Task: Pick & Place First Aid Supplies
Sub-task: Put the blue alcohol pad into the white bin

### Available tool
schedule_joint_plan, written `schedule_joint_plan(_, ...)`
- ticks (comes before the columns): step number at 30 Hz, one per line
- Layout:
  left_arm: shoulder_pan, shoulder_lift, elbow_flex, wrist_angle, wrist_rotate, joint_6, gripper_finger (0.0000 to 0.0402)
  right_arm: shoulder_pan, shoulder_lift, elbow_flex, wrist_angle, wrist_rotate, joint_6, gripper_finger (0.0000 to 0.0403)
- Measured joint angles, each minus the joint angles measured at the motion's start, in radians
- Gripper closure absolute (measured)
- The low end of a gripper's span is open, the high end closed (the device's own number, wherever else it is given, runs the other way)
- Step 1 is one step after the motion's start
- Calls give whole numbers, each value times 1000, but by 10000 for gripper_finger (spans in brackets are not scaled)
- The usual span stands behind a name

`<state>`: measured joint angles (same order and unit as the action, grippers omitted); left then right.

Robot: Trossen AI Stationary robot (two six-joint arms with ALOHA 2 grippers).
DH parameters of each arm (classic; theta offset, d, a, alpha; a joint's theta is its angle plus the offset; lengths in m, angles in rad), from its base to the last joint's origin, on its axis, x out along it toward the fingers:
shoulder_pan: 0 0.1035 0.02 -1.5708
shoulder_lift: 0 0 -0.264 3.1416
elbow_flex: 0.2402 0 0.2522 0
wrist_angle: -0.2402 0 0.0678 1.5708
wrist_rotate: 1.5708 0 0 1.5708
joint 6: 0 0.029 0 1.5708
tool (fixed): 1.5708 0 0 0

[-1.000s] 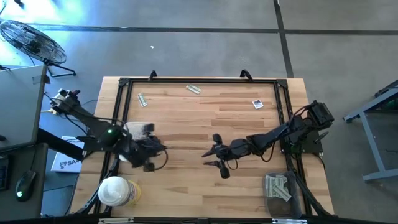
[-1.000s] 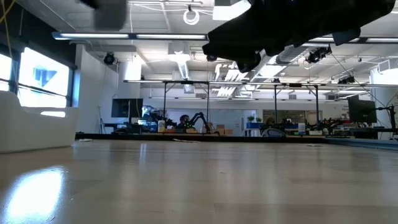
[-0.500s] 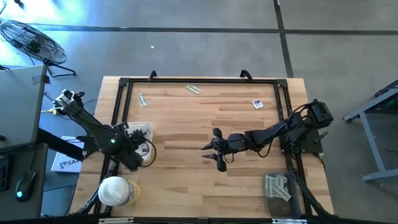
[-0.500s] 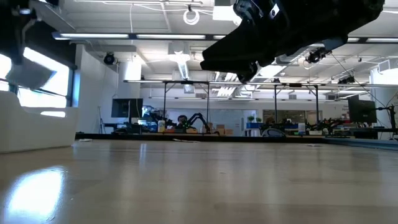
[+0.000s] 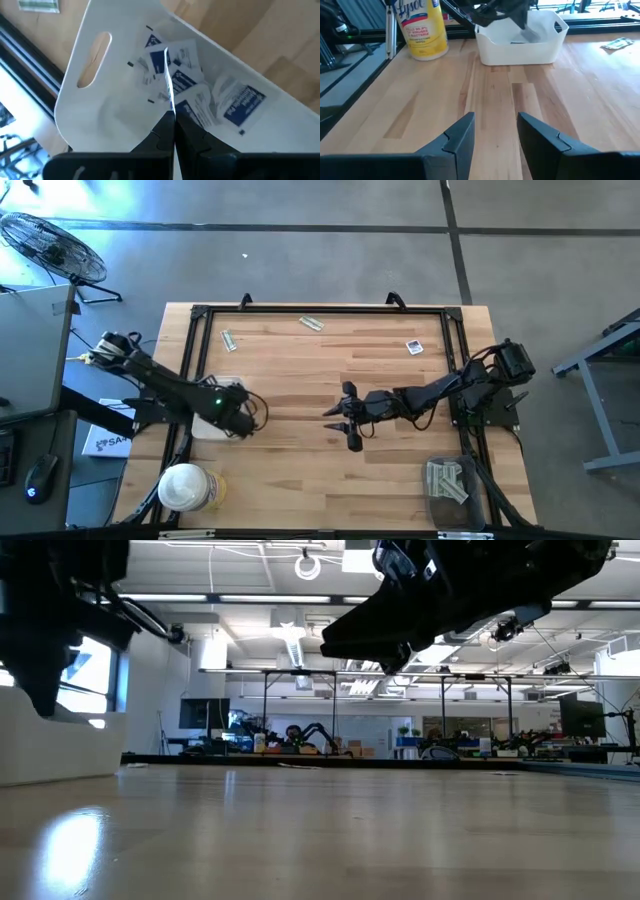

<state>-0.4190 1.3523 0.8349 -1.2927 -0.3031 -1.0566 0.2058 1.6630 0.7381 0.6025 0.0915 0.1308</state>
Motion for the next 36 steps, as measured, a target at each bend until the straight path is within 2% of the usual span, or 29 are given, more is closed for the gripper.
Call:
schedule_joint_plan(5,68,38,-1,13,6,61,384,-5,0,0,-2,-36,21,258)
schedule_joint_plan(12,99,51,-1,77,2,123,311,-16,0,0,-2,25,55,251)
schedule_joint_plan(19,98,51,-1,200,169,308,270,-53,0,0,-56,43,132,251)
schedule_joint_plan(21,98,50,5,176,165,316,268,-63,0,0,-81,80,166,251)
schedule_joint_plan(25,81,27,50,61,76,219,267,-113,0,0,-174,219,268,251)
schedule_joint_plan(29,22,1,119,1,-54,151,267,-224,-19,1,-338,278,344,251)
schedule_joint_plan(36,-95,-24,203,59,-272,135,267,-442,-33,113,-899,376,494,251)
